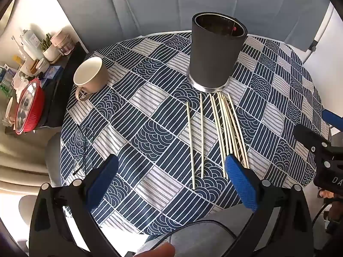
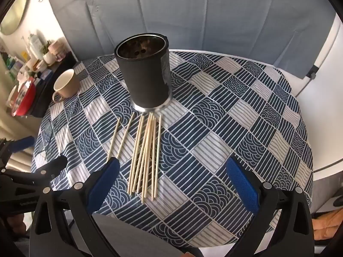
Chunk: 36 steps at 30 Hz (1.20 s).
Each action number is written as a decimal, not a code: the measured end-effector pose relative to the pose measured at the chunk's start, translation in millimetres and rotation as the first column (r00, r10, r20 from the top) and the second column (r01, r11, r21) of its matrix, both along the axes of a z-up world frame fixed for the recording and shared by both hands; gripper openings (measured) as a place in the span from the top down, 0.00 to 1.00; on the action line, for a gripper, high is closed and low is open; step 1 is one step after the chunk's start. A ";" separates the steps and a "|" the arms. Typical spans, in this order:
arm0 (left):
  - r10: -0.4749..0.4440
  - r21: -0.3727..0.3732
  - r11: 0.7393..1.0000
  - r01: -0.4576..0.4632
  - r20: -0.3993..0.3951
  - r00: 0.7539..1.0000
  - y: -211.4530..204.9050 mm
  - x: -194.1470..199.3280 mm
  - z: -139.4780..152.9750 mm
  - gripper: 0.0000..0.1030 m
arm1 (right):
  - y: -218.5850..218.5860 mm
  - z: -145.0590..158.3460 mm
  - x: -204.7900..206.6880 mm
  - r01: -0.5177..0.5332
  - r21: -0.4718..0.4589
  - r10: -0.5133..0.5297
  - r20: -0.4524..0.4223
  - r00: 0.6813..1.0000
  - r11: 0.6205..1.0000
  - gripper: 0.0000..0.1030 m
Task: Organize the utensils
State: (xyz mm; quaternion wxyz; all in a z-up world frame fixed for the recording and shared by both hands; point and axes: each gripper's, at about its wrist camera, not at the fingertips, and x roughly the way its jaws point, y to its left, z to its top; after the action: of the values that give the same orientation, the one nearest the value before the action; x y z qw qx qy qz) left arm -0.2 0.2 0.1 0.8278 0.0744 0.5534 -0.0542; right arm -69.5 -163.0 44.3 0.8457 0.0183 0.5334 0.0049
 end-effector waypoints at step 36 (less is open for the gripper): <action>0.019 -0.009 1.000 -0.019 0.008 1.000 3.9 -2.3 4.6 0.06 | 3.1 0.4 -3.9 -0.018 0.015 0.018 0.002 1.000 1.000 0.07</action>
State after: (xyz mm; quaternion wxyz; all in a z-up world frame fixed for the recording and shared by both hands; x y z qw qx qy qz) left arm -2.5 4.1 4.7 0.8309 0.0656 0.5505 -0.0485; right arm -73.4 -159.8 44.6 0.8461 0.0199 0.5325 0.0163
